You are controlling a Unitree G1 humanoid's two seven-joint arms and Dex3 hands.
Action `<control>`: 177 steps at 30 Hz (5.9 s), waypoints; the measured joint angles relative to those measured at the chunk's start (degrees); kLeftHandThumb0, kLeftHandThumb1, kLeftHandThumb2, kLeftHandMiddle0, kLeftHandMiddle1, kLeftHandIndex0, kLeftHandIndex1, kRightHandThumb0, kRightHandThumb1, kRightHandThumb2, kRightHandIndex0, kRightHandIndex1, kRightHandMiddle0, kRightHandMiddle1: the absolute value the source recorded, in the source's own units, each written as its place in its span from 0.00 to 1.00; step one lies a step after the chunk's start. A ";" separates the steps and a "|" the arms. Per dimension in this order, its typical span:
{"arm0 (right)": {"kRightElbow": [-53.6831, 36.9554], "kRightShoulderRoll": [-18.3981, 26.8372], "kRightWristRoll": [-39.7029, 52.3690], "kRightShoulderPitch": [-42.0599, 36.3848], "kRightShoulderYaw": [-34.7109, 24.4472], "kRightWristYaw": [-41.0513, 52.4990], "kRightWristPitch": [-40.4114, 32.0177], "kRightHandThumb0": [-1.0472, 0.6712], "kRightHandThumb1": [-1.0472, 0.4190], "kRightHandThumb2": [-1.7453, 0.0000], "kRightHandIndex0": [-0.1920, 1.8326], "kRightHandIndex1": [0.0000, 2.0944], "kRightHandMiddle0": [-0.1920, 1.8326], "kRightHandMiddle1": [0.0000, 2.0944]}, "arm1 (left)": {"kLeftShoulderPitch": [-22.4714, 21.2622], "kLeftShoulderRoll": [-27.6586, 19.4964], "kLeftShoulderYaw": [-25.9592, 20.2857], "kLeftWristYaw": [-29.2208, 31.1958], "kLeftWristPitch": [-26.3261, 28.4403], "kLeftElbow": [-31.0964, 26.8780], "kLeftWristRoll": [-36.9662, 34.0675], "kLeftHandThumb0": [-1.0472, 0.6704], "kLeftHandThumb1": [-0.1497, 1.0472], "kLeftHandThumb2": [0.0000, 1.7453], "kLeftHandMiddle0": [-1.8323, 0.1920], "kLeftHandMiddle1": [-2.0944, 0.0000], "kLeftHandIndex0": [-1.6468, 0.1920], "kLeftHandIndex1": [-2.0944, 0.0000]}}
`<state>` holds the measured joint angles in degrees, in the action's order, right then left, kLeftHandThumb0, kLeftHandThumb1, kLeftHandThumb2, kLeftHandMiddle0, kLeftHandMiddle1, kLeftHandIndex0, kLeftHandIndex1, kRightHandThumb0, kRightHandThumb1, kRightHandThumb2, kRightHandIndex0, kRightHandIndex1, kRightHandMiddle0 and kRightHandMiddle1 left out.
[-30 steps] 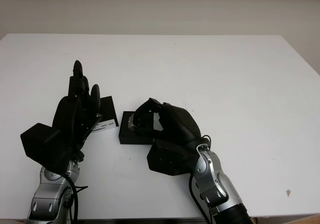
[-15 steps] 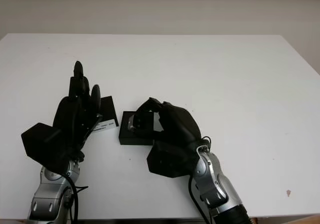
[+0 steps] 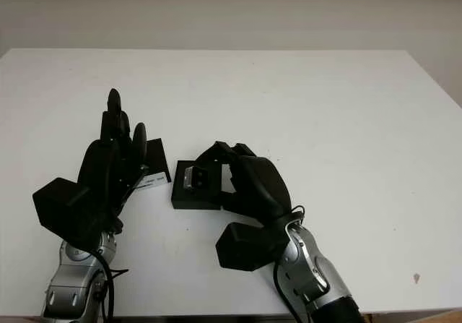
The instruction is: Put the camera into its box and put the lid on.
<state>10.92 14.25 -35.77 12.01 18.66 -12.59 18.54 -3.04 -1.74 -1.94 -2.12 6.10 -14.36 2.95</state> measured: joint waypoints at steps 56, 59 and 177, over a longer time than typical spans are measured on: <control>-10.36 -1.84 19.63 -0.61 -5.90 20.68 -13.80 0.15 0.10 0.96 0.10 0.04 0.13 0.07 | -0.44 0.34 0.95 -0.09 -1.90 1.88 0.53 0.27 1.00 0.36 0.99 0.97 0.99 0.98; -8.76 -2.44 18.85 -0.63 -5.70 19.47 -12.65 0.14 0.09 0.96 0.10 0.04 0.13 0.06 | -0.39 0.32 0.87 -0.08 -1.86 1.88 0.52 0.27 1.00 0.36 0.99 0.97 0.99 0.98; 3.25 -6.96 30.38 6.34 -8.55 27.69 -19.57 0.35 0.06 0.97 0.23 0.14 0.25 0.78 | 0.69 -0.34 0.69 1.03 -1.27 1.62 0.54 0.27 1.00 0.36 0.99 0.97 1.00 0.98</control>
<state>14.17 7.29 -5.38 18.35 10.11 15.11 -1.03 -2.35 -2.09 -1.25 -1.10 4.83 -12.73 3.49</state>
